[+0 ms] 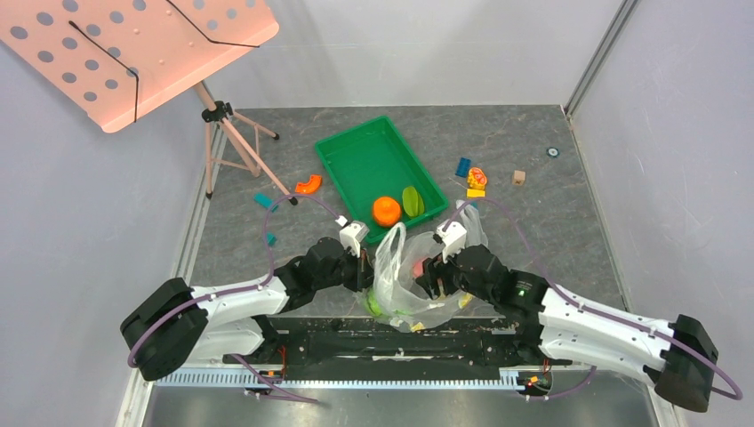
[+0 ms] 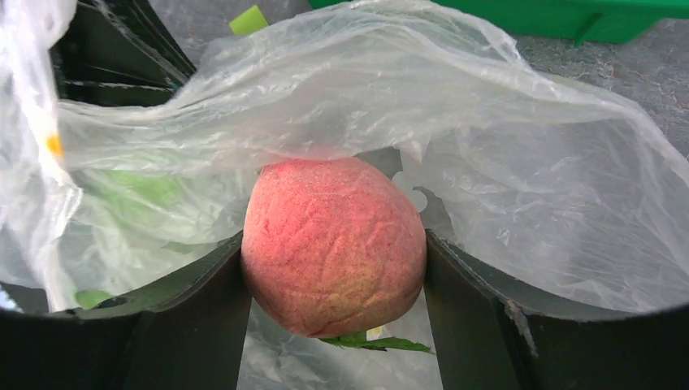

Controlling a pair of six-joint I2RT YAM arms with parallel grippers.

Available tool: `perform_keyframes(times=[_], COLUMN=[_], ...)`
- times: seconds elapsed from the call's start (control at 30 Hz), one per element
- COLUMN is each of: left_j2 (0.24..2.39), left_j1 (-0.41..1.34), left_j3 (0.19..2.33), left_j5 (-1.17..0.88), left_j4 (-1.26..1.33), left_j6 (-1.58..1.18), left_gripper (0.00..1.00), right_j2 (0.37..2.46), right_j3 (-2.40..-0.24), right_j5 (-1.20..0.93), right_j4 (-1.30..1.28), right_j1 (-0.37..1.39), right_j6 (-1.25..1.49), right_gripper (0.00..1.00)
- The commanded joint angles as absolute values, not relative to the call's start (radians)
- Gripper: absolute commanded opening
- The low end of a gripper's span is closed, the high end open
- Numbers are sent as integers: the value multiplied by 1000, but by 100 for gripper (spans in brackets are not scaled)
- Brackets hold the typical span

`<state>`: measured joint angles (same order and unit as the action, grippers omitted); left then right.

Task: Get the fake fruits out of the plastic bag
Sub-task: Take out the fake fruit from the plastic bag, then place the fake fruit in the bin.

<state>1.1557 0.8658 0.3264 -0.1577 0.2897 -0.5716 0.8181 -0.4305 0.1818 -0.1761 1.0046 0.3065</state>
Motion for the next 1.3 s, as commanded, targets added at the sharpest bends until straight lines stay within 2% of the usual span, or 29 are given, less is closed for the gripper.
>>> perform_keyframes(times=[0.0,0.2,0.43,0.57,0.73,0.93,1.27], left_j2=[1146,1149,1148,1138,1100,1074,1047], left_j1=[865,865,865,865,865,865,865], left_j3=[337,336,325,311,274,248,242], left_j5=[-136,-138,-146,-148,-132,-129,-111], left_j4=[304,303,301,298,296,291,272], left_j6=[-531,-532,-527,-532,-545,-548,-541], left_gripper=[2,2,2,2,2,2,2], right_j2=[754,712,772,892,1030,1253,1570], right_j3=[-522,-615,-764,-889,-984,-1236,-1377], right_j5=[153,148,147,175,210,288,101], right_j4=[-289,-340,-383,-452,-421,-456,-369], right_j1=[1009,1009,1009,1009,1005,931,703], right_j6=[332,338,322,327,290,194,103], right_gripper=[57,55,55,57,57,57,56])
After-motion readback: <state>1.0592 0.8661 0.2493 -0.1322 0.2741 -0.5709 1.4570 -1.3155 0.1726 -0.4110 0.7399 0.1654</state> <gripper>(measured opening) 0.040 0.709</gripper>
